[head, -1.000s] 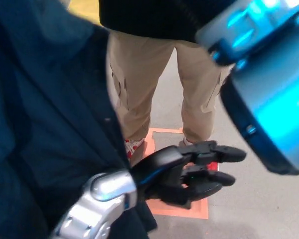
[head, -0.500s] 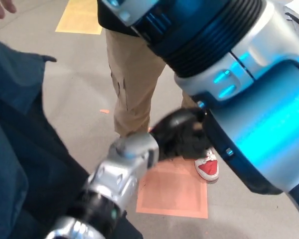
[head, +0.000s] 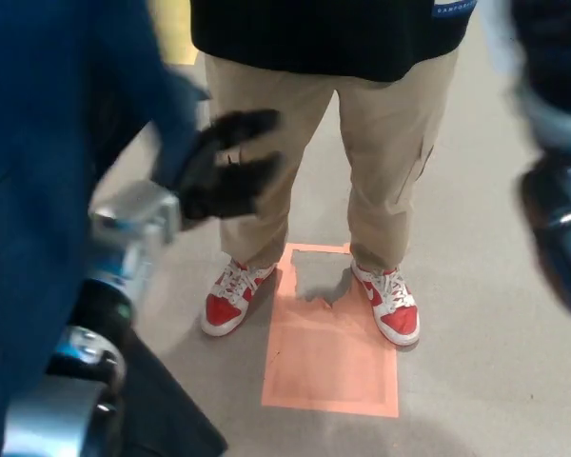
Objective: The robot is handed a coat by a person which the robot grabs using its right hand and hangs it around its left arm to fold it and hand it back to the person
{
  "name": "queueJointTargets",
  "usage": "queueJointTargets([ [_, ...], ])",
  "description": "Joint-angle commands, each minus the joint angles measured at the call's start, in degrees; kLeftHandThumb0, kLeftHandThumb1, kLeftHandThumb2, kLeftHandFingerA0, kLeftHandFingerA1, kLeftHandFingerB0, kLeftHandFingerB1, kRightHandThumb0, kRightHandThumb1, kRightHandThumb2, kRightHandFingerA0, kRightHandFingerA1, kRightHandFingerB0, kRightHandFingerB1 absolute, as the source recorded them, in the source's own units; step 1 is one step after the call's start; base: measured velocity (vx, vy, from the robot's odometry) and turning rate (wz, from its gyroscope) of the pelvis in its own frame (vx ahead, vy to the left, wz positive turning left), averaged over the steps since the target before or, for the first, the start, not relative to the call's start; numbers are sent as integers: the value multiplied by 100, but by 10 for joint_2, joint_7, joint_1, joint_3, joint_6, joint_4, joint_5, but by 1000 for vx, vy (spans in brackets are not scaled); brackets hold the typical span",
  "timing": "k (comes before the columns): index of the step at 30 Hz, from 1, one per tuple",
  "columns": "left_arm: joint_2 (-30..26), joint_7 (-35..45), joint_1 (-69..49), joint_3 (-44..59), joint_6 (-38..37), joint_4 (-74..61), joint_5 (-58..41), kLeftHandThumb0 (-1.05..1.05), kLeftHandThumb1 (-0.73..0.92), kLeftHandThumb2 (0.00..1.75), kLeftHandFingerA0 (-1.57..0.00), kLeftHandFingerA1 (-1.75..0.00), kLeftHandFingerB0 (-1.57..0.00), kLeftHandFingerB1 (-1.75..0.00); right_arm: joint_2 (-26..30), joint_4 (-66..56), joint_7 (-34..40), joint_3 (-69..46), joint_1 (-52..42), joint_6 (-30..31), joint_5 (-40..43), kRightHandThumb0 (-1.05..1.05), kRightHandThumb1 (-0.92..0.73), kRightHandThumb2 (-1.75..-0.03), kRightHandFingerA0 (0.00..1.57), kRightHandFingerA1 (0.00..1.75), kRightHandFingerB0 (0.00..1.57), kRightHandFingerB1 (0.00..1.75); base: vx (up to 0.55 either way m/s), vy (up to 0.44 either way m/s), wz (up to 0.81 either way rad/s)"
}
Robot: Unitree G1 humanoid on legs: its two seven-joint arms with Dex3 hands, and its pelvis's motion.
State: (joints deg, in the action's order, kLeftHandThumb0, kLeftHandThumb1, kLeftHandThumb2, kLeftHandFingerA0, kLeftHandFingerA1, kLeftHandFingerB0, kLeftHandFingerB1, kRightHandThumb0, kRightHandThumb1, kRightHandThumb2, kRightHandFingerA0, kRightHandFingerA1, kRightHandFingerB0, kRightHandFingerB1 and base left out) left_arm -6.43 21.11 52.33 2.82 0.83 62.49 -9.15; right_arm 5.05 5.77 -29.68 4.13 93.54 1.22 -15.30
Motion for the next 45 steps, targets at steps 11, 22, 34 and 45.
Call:
queueJointTargets([
  [11,-114,-7,-28,114,-85,42,-17,-57,83,69,-17,-32,-18,-33,224,5,-23,-269,-323,95,139,-38,-83,-64,127,71,117,67,0,0,0],
  [22,-112,16,-41,124,-96,28,-17,-33,59,110,0,-48,0,-47,189,-36,-49,-167,-677,92,81,-45,-81,-66,122,68,111,65,0,0,0],
  [34,-115,25,-22,127,-87,12,-20,-34,55,107,0,-48,0,-48,298,206,-154,162,-747,-43,-86,-85,-55,-94,0,15,0,7,0,0,0],
  [45,-118,27,2,122,-73,-1,-13,-34,54,107,0,-47,0,-47,350,334,-281,211,-672,-39,-19,-79,-47,-82,0,8,0,0,0,0,0],
])
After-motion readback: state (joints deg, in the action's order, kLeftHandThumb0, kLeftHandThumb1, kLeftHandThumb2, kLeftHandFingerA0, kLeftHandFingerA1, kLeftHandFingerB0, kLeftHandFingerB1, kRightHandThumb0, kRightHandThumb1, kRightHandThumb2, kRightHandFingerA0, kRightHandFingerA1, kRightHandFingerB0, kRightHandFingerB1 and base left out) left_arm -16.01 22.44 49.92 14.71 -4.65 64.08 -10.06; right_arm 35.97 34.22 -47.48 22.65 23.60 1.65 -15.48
